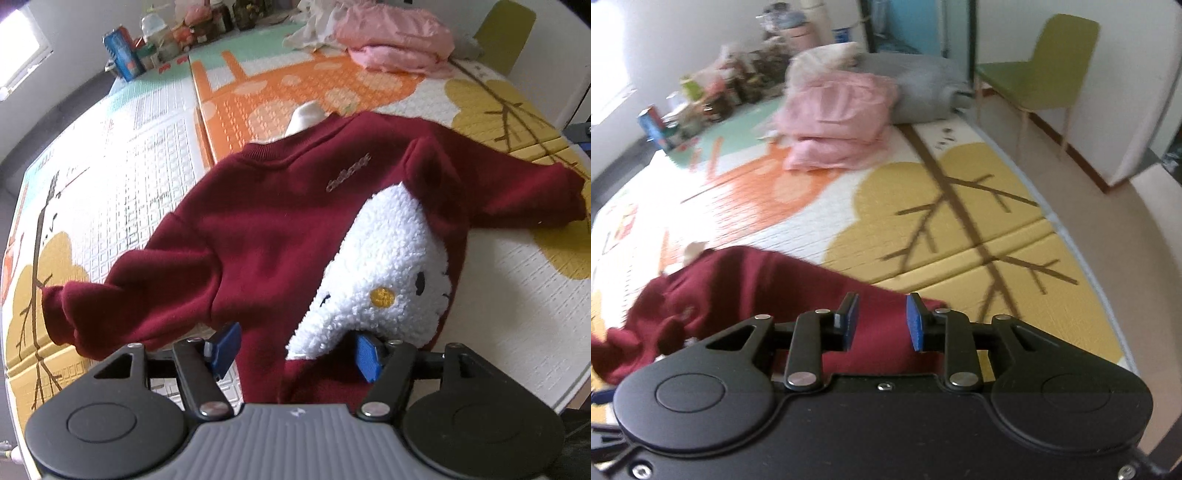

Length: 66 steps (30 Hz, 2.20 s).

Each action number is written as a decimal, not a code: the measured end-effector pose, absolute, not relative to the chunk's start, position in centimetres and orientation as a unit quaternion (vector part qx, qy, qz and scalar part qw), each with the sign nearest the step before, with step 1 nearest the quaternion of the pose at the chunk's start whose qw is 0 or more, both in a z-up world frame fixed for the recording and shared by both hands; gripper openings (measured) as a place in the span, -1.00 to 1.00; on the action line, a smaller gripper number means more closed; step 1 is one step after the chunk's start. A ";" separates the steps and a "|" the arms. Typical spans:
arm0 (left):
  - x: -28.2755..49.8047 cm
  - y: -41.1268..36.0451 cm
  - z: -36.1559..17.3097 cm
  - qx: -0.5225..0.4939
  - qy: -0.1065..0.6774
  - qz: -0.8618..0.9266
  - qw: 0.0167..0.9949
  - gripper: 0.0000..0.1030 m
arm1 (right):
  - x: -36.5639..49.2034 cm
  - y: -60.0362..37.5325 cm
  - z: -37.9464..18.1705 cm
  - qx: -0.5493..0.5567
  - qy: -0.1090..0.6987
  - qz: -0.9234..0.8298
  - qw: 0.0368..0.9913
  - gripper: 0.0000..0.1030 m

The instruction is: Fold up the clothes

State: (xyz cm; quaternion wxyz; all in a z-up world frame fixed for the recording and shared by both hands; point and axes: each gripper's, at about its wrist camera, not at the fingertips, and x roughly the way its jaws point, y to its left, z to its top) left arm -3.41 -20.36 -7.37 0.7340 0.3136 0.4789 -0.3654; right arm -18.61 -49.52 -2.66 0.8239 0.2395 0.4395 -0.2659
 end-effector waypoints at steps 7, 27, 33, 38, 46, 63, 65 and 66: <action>-4.2 -20.3 -6.2 0.308 0.468 -0.374 0.738 0.31 | -17.7 -44.9 -2.7 0.235 0.459 -0.198 0.833 -0.46; -4.8 -20.3 -5.7 0.289 0.462 -0.404 0.734 0.43 | -16.6 -35.5 -8.2 0.251 0.532 -0.071 0.805 -0.32; -4.0 -20.2 -6.7 0.285 0.476 -0.392 0.734 0.45 | -15.6 -34.4 -9.5 0.262 0.542 -0.054 0.796 -0.30; -3.4 -20.1 -7.5 0.283 0.485 -0.383 0.734 0.45 | -14.7 -33.4 -10.2 0.258 0.548 -0.045 0.795 -0.22; -2.2 -19.8 -9.4 0.287 0.508 -0.356 0.730 0.42 | -13.4 -32.2 -11.6 0.261 0.561 -0.028 0.785 -0.16; -2.4 -20.6 -10.0 0.275 0.522 -0.389 0.708 -0.31 | -12.3 -31.6 -13.5 0.264 0.564 -0.043 0.781 -0.77; -2.8 -20.8 -9.7 0.278 0.518 -0.394 0.706 -0.40 | -12.4 -31.8 -13.1 0.268 0.562 -0.043 0.781 -0.79; -2.9 -20.9 -9.5 0.276 0.518 -0.398 0.705 -0.41 | -12.5 -31.9 -12.9 0.267 0.562 -0.043 0.782 -0.80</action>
